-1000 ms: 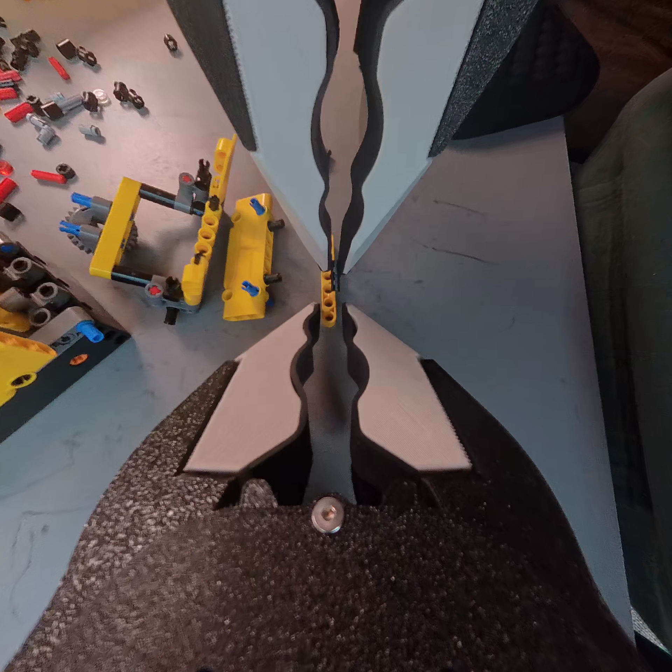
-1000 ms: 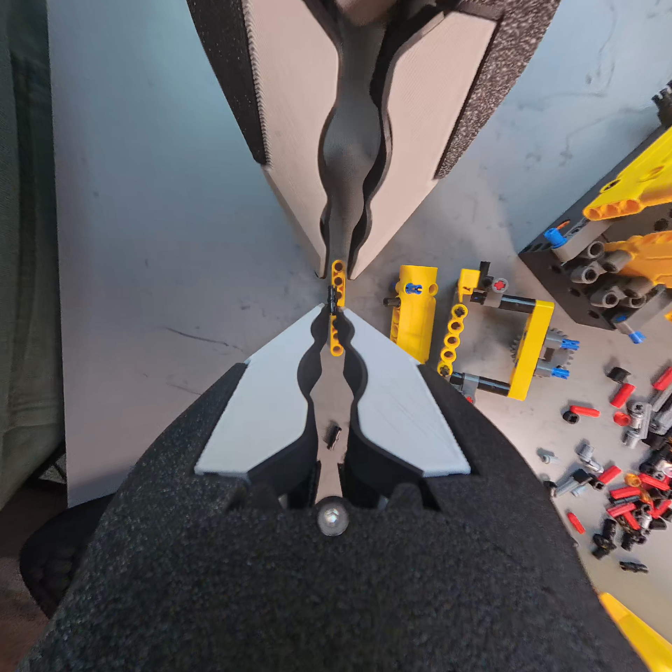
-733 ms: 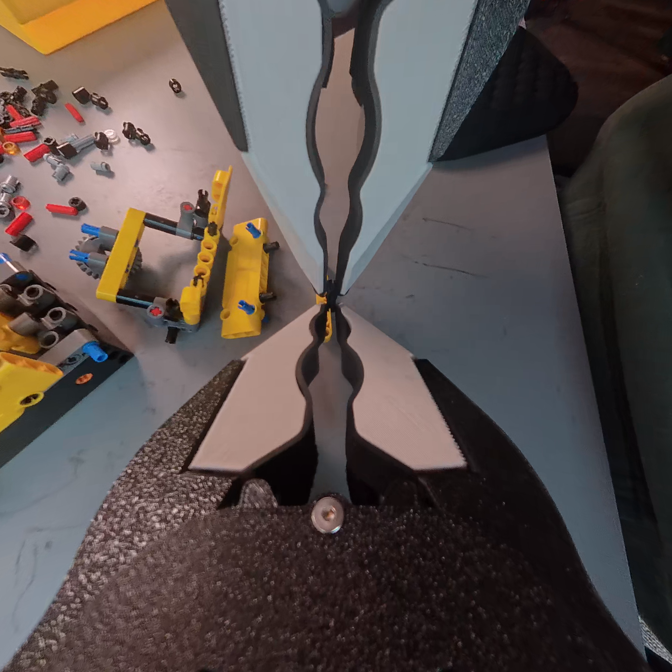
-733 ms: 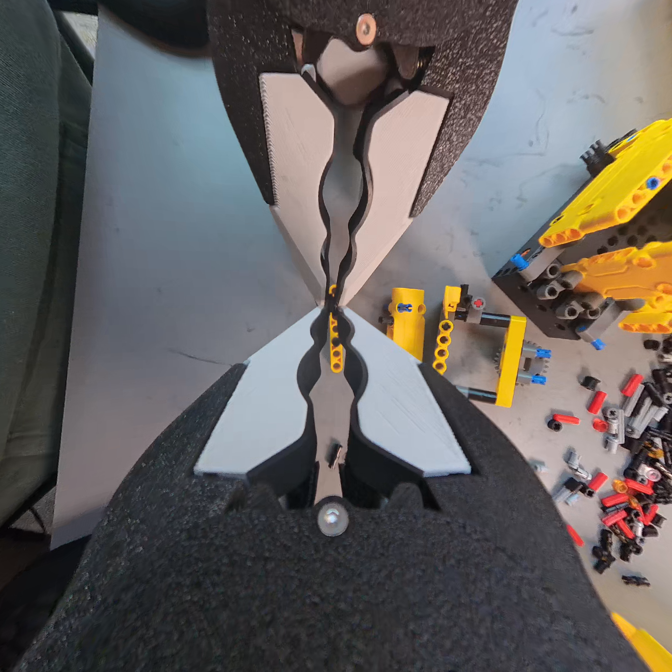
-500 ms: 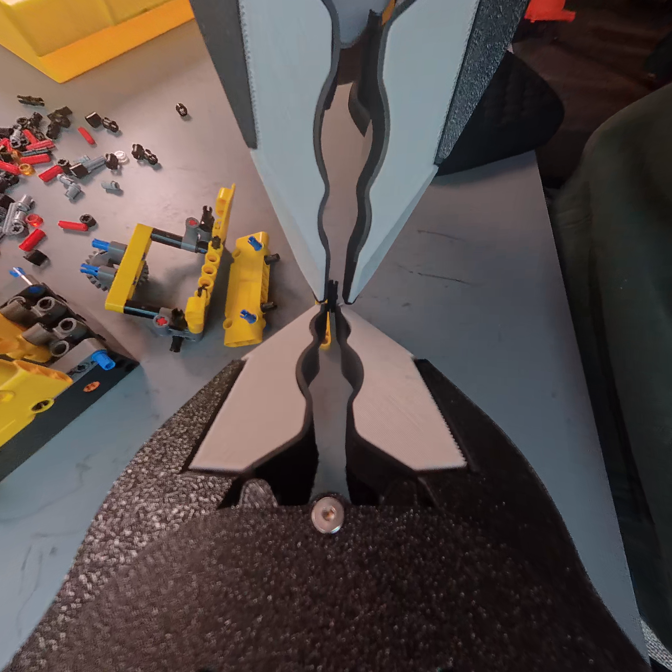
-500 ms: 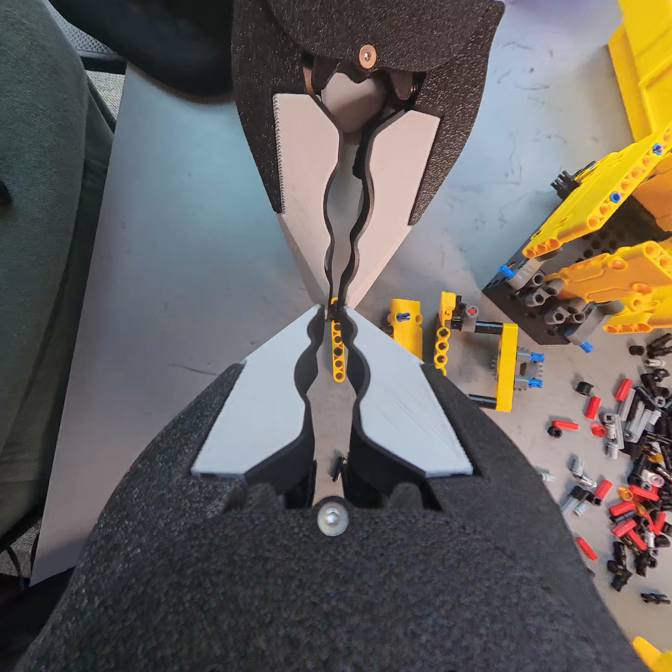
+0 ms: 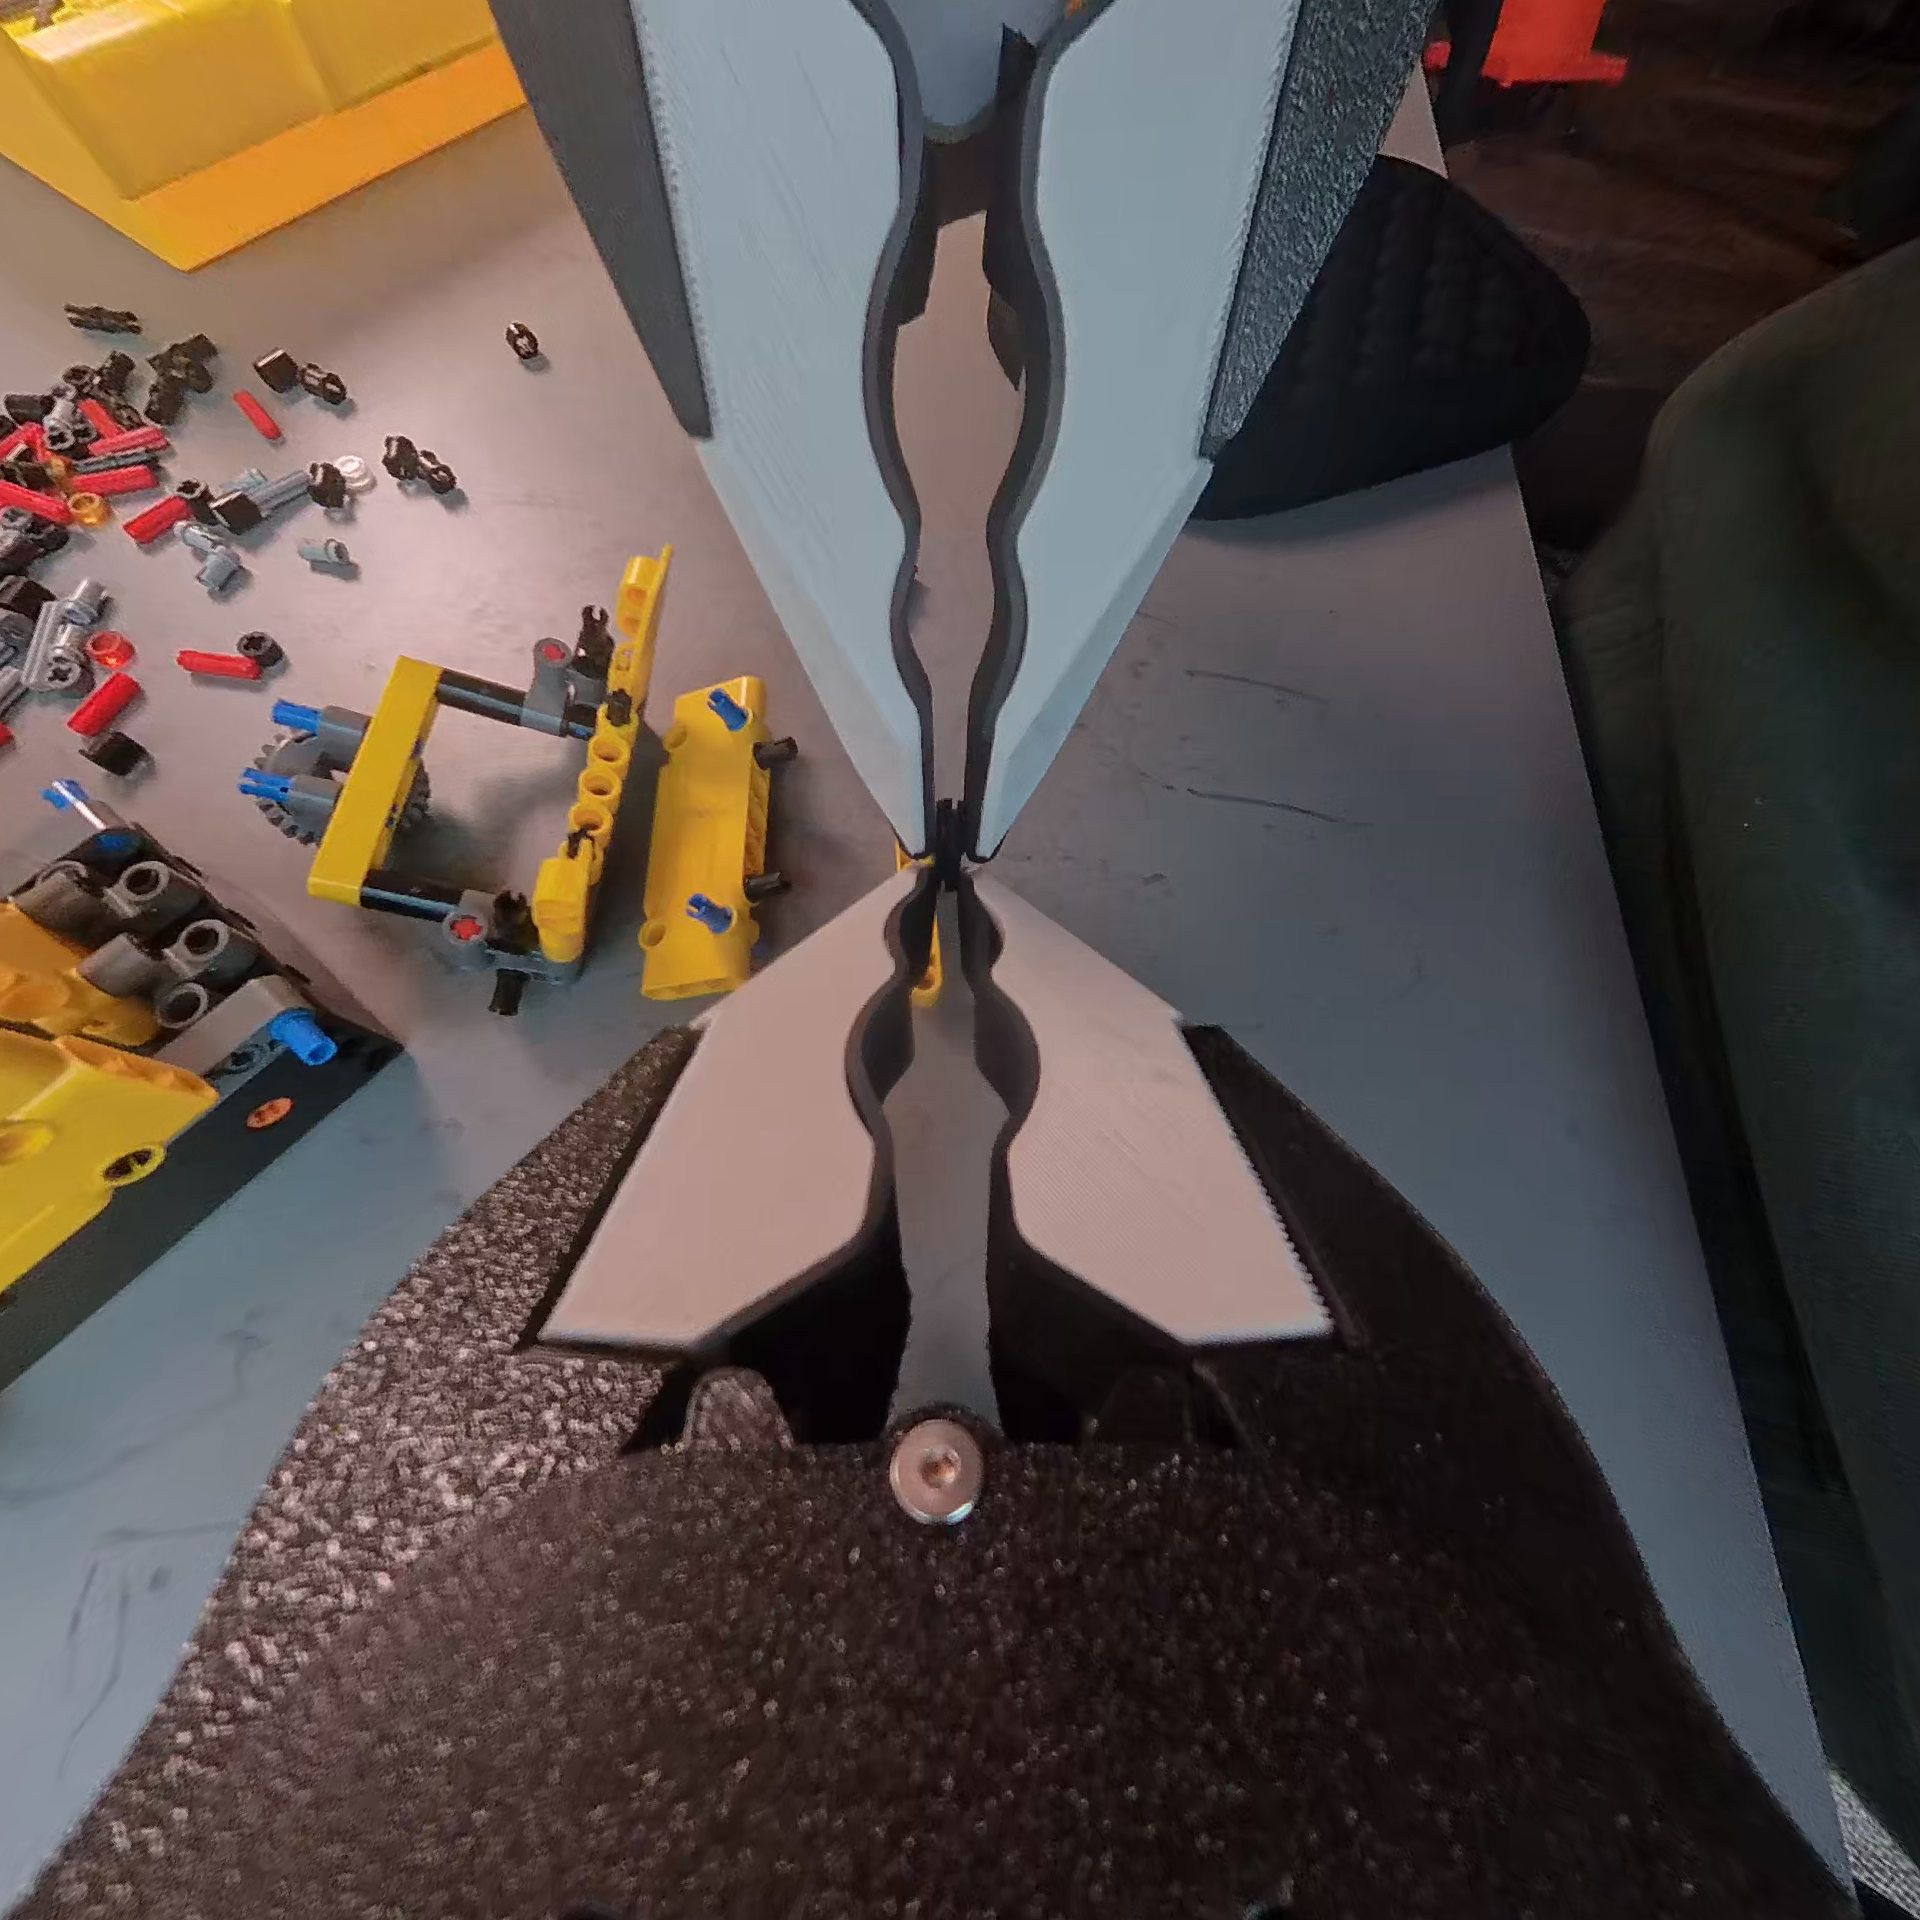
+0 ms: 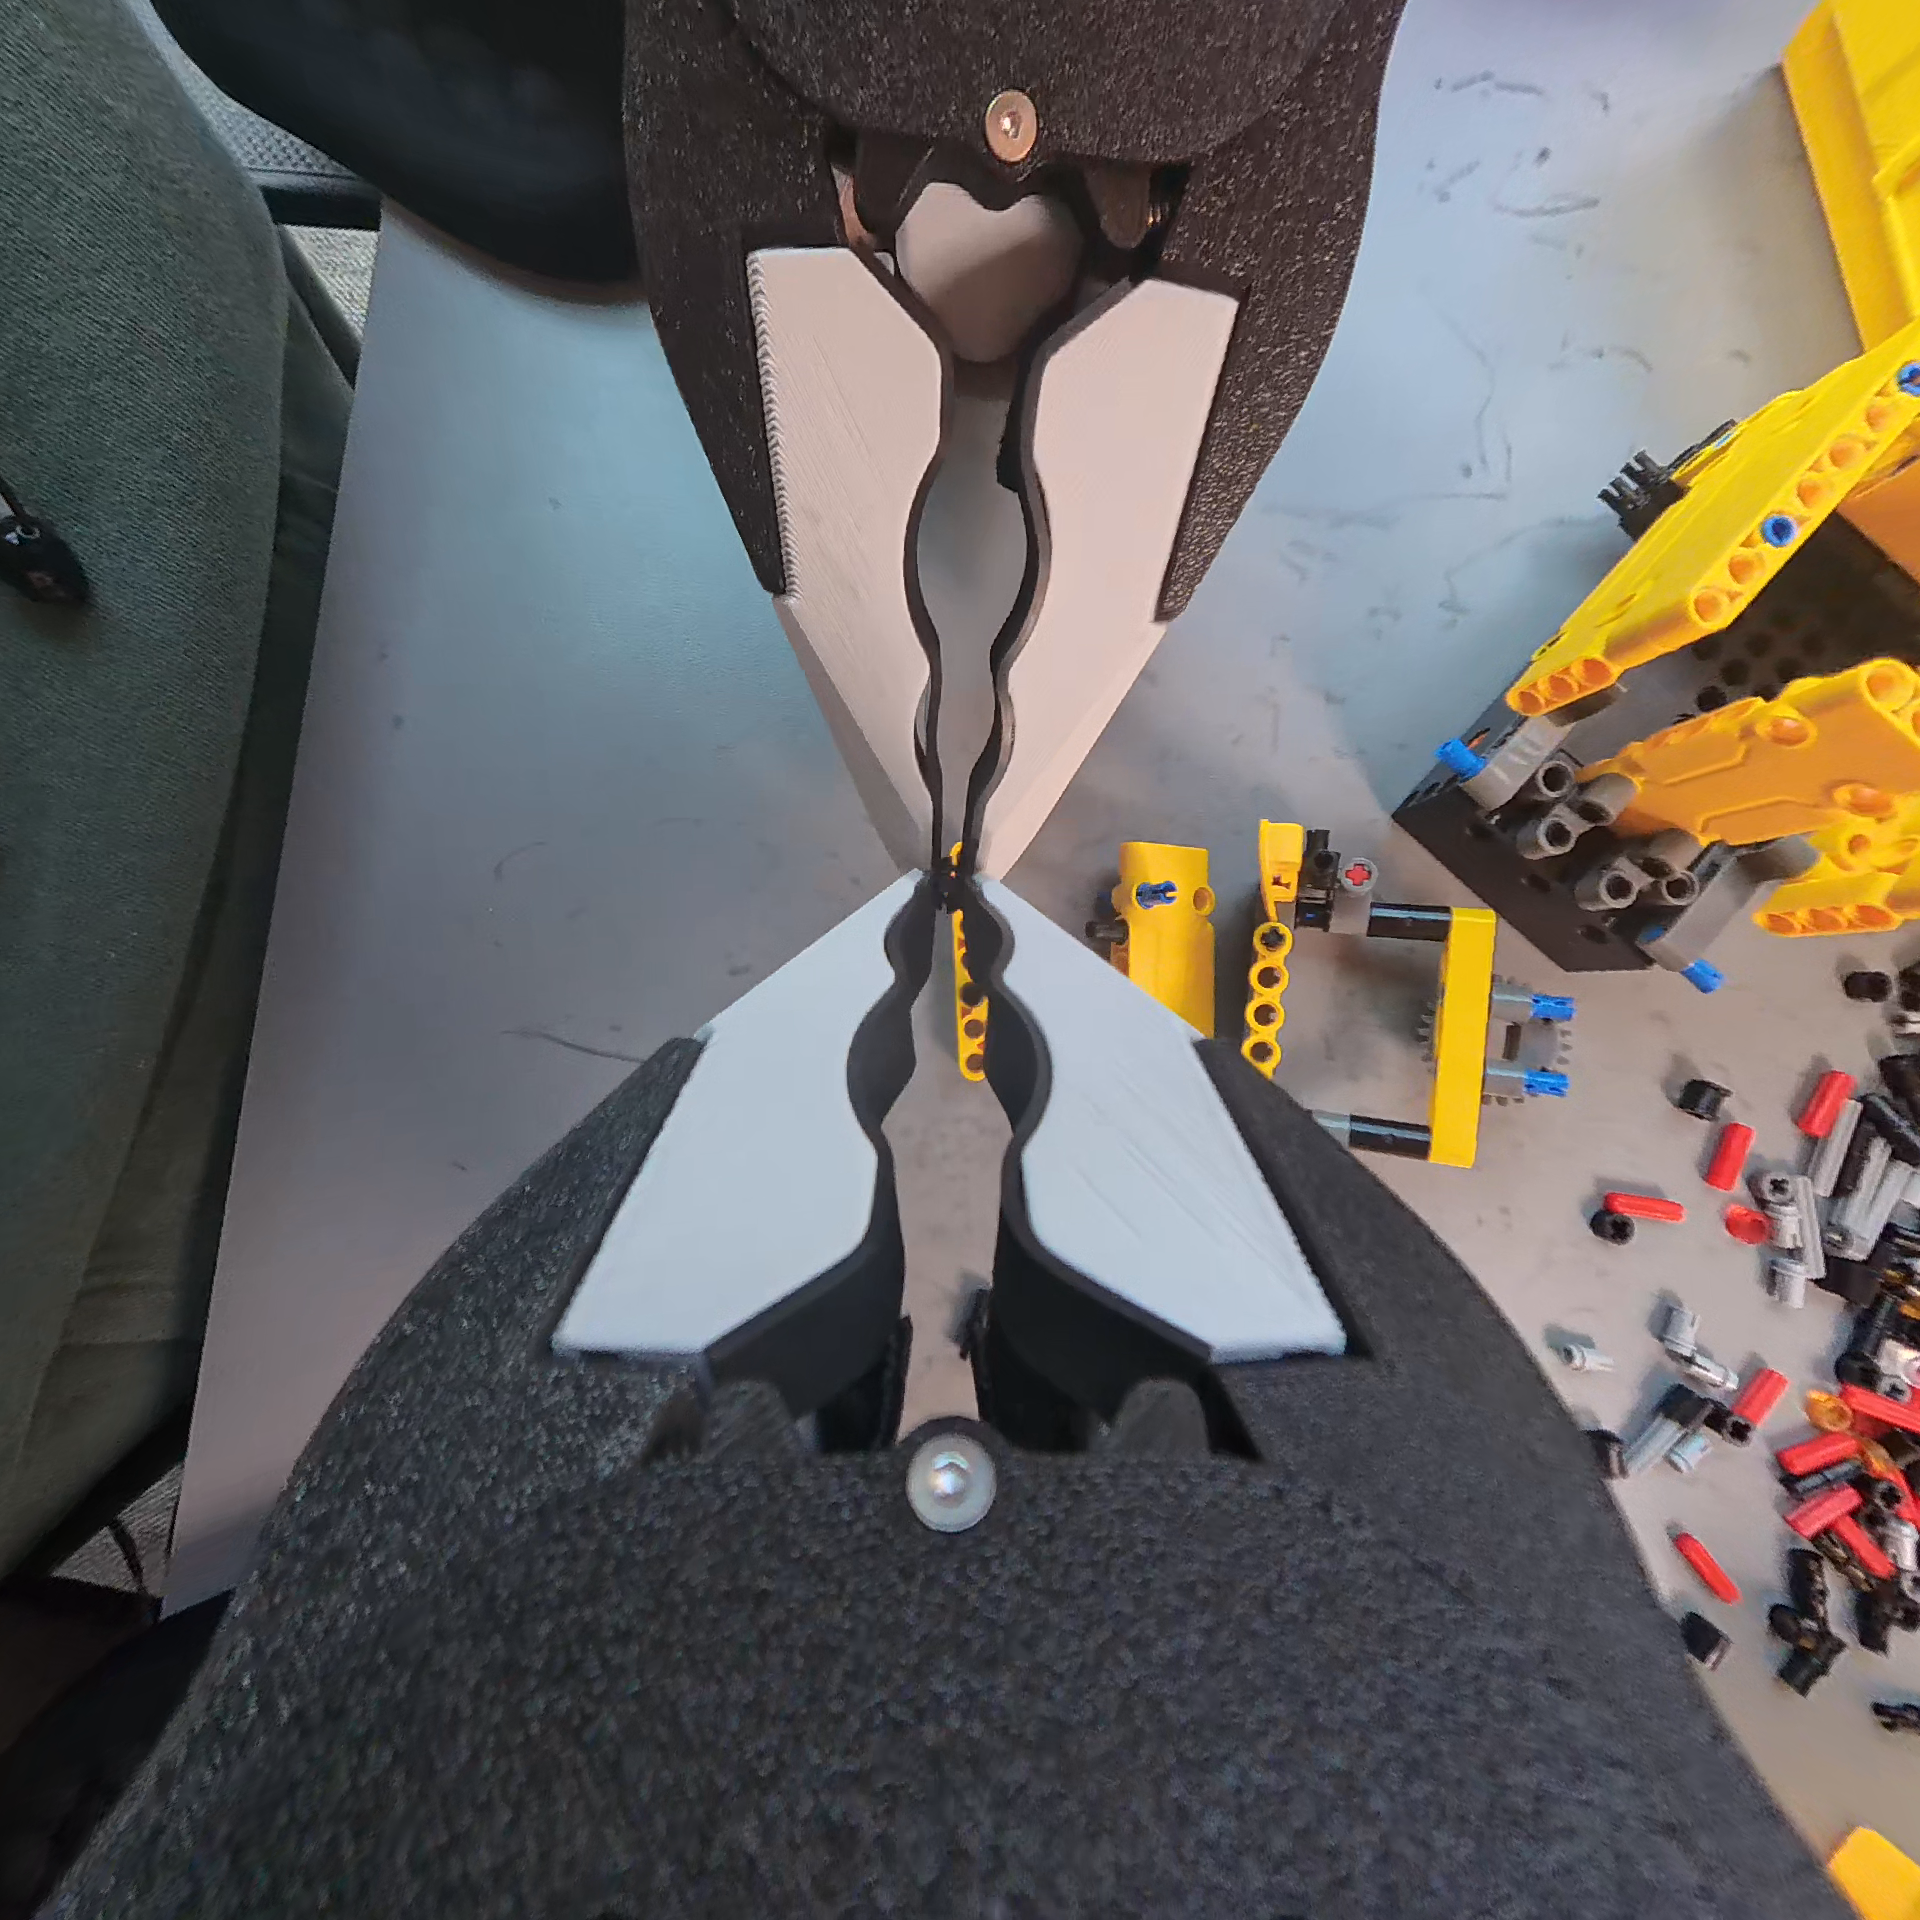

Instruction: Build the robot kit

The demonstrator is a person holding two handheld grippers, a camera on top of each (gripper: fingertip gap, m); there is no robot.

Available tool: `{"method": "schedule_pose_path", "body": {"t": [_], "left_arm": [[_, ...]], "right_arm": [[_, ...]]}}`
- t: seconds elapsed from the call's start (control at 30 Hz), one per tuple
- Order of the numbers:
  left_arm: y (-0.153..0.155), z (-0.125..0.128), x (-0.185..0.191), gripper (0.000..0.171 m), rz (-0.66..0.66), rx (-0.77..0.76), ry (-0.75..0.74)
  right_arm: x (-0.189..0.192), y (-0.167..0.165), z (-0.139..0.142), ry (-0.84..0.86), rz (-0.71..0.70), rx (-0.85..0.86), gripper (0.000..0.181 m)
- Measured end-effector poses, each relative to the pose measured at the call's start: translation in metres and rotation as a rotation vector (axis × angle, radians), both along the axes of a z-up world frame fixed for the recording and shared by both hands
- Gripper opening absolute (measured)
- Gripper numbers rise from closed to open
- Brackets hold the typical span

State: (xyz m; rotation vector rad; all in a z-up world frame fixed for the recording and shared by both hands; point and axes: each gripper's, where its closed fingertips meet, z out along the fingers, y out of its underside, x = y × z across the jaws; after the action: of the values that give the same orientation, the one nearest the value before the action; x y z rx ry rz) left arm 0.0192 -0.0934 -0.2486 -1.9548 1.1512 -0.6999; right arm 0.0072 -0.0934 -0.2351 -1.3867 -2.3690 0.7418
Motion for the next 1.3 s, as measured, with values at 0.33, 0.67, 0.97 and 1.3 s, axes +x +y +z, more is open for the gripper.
{"method": "schedule_pose_path", "body": {"t": [0.33, 0.67, 0.97, 1.3], "left_arm": [[-0.001, -0.021, -0.017, 0.018, 0.001, -0.072, 0.101], [0.002, -0.023, -0.015, 0.006, 0.019, -0.048, 0.124], [0.002, -0.023, -0.015, 0.006, 0.015, -0.087, 0.101], [0.0, -0.025, -0.015, 0.007, 0.015, -0.135, 0.089]], "right_arm": [[0.004, 0.009, -0.022, -0.202, 0.042, 0.099, 0.003], [0.006, 0.009, -0.029, -0.291, 0.106, 0.165, 0.003], [0.004, 0.009, -0.03, -0.281, 0.072, 0.17, 0.003], [0.002, 0.008, -0.03, -0.229, 0.015, 0.202, 0.003]]}}
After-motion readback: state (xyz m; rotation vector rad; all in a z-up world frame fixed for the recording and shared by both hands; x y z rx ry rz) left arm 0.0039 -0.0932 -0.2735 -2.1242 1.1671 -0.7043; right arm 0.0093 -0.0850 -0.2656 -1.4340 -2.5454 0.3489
